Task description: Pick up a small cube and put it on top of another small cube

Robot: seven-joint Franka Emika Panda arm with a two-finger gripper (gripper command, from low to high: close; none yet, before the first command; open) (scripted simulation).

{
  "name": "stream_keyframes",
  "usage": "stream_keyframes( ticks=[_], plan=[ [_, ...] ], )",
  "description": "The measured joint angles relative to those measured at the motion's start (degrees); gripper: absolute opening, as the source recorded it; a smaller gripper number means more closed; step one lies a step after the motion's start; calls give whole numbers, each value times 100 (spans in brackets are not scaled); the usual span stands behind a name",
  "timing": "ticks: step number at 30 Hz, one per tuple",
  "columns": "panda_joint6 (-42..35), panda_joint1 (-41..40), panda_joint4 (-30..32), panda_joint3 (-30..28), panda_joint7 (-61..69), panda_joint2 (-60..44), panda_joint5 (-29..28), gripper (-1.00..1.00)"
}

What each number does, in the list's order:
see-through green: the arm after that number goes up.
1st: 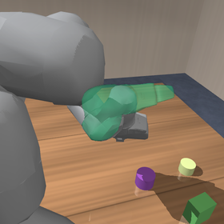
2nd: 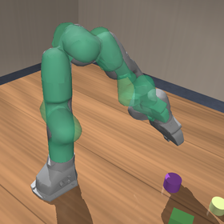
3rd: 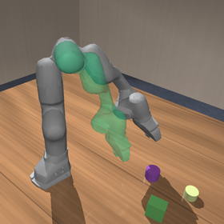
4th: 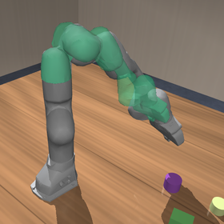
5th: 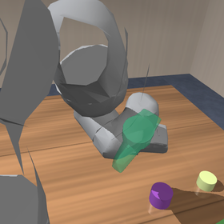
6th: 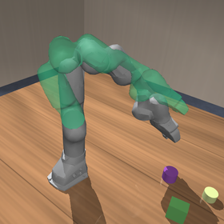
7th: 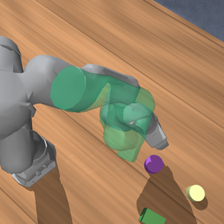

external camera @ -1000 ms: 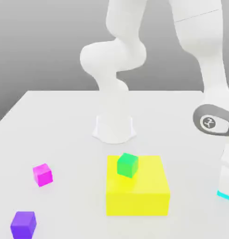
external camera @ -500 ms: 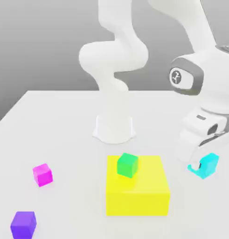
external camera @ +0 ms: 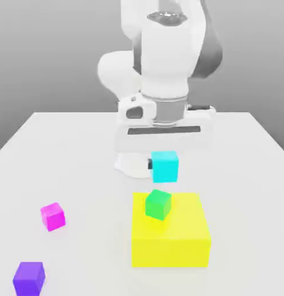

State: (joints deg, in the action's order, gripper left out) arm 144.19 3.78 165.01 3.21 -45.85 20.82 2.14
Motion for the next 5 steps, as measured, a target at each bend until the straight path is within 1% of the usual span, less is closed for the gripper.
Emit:
stream_keyframes(
  ticks=[1,2,5],
  plan=[
    [243,-9,55,9,-5,-188,-3,-100],
    [421,-16,94,16,-10,-327,-8,100],
    [421,-16,94,16,-9,-327,-8,100]
  ],
)
